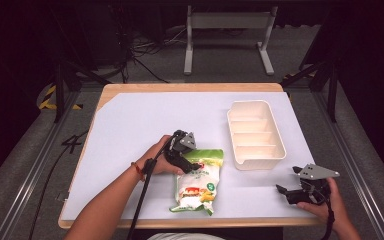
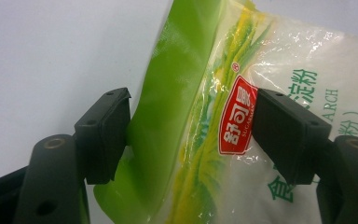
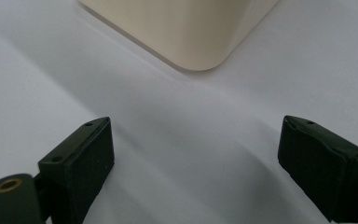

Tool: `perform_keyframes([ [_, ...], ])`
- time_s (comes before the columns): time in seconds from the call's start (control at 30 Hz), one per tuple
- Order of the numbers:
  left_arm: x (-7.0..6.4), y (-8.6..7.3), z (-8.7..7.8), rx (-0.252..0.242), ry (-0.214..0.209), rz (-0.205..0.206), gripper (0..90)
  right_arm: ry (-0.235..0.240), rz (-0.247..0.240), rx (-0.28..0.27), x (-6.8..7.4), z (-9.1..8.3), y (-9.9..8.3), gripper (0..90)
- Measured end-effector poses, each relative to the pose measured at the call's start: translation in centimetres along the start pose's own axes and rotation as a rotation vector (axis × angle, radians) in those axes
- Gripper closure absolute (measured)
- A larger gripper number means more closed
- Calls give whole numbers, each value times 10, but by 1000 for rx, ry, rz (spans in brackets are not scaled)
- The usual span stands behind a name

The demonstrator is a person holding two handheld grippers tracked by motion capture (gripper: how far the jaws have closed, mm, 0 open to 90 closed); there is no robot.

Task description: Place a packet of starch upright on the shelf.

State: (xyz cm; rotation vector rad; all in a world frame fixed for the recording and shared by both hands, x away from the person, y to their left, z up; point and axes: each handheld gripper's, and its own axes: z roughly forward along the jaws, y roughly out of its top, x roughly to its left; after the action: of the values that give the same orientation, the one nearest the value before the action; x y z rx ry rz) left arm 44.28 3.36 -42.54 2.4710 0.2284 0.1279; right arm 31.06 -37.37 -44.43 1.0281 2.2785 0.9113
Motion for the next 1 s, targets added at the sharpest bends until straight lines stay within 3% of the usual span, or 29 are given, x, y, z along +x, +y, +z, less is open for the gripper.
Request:
perform_keyframes([
  [0.1,-2,4,3,8,-13,23,326,2,0,-1,0,0,0,104],
  [0.27,-6,6,6,28,-65,57,568,-4,-8,-9,0,0,0,109],
  [0.3,-8,7,7,38,-76,76,666,0,-13,-15,1,-1,1,109],
  [0.47,-13,8,6,57,-40,88,745,5,-12,-6,1,1,1,109],
  [0.7,-12,4,4,18,-36,66,864,5,-12,-6,1,0,0,110],
  [1.0,-11,2,-11,-43,-22,38,893,9,-6,-7,0,0,0,109],
])
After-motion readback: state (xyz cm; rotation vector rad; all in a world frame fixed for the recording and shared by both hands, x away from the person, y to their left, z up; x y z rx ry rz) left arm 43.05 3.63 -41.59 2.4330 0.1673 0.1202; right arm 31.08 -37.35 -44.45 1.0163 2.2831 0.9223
